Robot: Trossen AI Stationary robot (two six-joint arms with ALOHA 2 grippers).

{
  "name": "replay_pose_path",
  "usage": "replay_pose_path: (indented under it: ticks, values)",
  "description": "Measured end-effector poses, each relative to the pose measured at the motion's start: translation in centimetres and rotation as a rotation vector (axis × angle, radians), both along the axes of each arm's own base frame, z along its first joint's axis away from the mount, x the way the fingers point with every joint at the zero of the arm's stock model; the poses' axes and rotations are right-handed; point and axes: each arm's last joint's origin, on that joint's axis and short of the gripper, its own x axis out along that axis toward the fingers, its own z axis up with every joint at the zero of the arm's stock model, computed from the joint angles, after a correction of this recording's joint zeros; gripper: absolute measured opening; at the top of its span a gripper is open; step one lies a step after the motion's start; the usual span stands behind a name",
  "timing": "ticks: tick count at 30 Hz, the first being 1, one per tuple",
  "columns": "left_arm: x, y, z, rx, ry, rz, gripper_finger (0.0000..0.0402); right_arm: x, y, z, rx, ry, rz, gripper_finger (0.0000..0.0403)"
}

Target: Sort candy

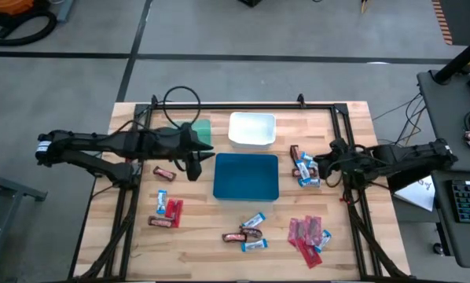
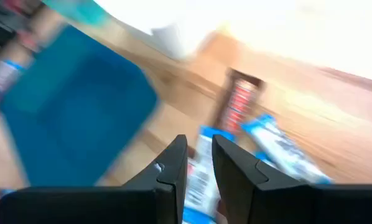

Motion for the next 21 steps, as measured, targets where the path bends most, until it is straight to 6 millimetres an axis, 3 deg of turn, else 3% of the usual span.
replay_pose_path:
  ticks: [9,15,21]
  values:
    - [1.6,-0.3,-2.5,0.040,0.109,-0.034,0.0088,2.8,0.5,0.6,0.055,0.211,-0.028,0.0078]
    - [1.9,-0.2,-4.3,0.032,0.081,-0.020,0.0088,4.5,1.1,0.7,0.172,0.283,-0.004,0.0140]
    - [0.7,-0.2,-6.4,0.031,0.028,-0.019,0.0087,6.7,1.5,-0.7,0.182,0.389,-0.039,0.0210]
